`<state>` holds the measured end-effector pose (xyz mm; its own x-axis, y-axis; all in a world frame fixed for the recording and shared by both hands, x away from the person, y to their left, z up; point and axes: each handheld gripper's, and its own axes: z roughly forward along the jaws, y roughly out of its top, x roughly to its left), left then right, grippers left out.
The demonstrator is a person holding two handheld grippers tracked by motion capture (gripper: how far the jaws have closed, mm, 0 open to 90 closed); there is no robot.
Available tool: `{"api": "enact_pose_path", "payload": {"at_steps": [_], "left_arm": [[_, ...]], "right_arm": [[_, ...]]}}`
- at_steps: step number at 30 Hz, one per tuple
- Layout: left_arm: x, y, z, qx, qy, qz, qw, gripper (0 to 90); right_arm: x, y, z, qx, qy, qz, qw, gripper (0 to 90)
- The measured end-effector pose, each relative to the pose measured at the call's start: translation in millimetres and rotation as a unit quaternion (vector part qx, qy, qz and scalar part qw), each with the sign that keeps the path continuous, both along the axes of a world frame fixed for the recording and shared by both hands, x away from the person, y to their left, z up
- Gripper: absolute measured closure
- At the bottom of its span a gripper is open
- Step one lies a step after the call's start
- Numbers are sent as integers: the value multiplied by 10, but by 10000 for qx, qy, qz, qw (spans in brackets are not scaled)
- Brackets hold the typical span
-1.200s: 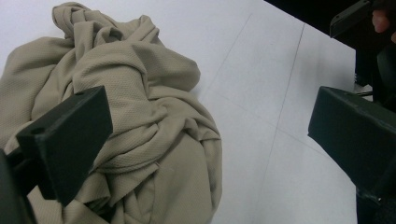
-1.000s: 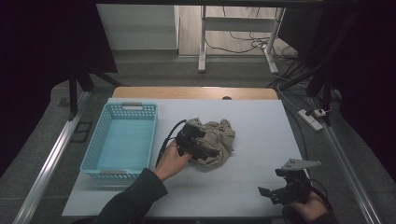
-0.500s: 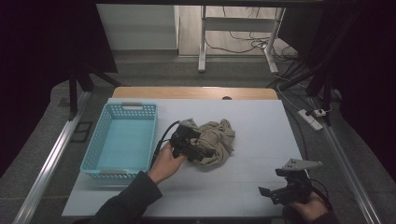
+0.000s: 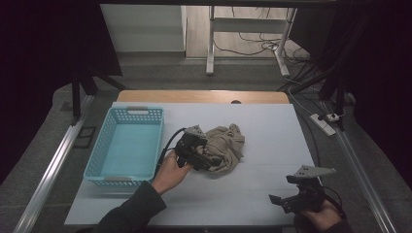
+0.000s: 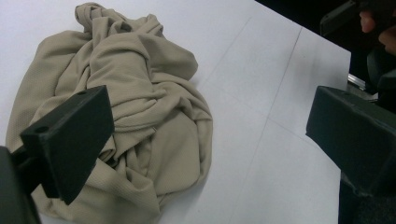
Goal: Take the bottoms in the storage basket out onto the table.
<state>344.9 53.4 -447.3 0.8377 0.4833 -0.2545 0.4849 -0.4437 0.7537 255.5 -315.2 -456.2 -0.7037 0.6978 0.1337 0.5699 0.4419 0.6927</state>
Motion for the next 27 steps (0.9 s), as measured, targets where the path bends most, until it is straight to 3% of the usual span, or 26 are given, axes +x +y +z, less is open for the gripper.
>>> {"api": "enact_pose_path", "payload": {"at_steps": [27], "left_arm": [[-143, 177, -5, -68, 39, 10, 10000, 23]], "right_arm": [[1, 9, 0, -24, 10, 7, 10000, 0]]}}
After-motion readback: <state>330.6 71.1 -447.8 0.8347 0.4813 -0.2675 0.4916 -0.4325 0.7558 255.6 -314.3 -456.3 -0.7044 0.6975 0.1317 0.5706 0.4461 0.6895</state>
